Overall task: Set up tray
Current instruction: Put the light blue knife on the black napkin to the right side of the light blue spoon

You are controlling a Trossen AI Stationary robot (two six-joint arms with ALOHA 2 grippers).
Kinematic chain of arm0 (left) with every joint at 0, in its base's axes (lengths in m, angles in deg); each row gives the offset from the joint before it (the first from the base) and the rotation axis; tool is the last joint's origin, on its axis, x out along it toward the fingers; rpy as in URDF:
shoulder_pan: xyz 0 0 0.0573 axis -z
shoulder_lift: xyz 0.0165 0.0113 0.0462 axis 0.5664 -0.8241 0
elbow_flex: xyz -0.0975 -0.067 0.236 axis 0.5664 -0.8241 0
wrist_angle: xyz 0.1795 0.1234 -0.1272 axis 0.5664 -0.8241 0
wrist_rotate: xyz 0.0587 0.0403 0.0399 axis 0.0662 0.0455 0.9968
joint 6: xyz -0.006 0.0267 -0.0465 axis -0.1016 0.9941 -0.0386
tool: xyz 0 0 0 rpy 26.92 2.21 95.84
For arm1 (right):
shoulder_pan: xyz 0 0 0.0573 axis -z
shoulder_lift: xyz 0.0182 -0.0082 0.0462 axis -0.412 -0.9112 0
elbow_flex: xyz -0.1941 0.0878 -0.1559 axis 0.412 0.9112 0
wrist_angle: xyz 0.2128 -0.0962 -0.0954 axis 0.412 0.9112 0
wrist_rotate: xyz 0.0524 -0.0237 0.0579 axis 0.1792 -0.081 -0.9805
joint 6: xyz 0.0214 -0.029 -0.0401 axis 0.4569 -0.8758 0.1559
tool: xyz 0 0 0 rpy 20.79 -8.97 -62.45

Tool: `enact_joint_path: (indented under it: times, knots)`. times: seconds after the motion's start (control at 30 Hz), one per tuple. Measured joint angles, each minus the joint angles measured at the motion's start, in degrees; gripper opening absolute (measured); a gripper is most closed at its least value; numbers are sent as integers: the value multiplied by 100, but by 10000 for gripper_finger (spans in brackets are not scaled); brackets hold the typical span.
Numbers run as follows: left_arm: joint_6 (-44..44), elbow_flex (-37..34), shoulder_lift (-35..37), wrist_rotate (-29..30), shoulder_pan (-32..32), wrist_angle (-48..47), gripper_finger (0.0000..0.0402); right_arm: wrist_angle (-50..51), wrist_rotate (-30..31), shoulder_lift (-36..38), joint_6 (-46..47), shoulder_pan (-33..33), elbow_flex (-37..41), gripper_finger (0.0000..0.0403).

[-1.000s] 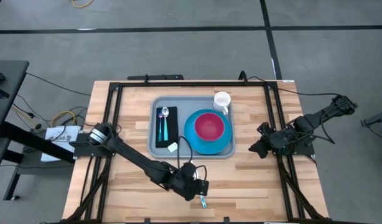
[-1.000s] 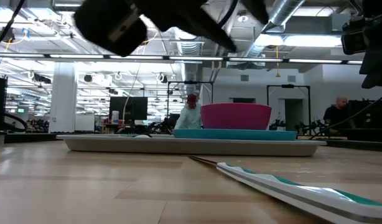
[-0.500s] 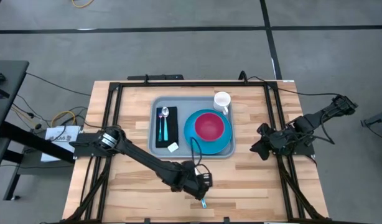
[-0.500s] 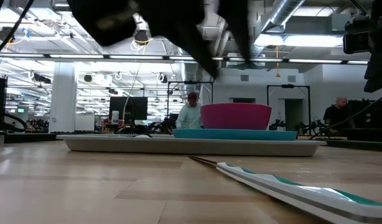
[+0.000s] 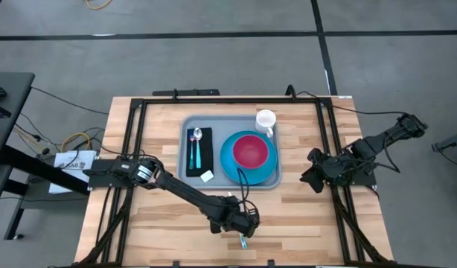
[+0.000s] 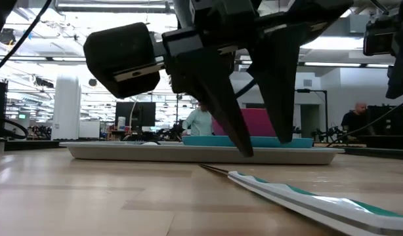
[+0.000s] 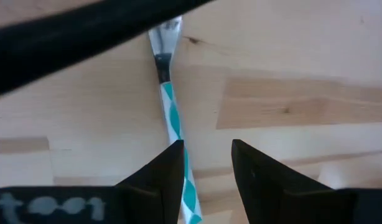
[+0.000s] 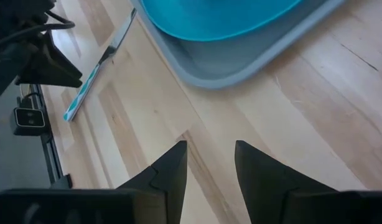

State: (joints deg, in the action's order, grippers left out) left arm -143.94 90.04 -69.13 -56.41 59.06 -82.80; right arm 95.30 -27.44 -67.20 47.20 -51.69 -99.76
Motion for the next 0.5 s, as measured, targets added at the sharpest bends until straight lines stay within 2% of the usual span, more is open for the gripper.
enact_joint_path:
  times: [0.1,0.5]
  knots:
    - [0,-1,0,-6,-9,-285,121,-3,-19,0,-1,0,0,127]
    - [20,3,-42,-124,-7,-298,121,-20,-35,0,-16,0,0,127]
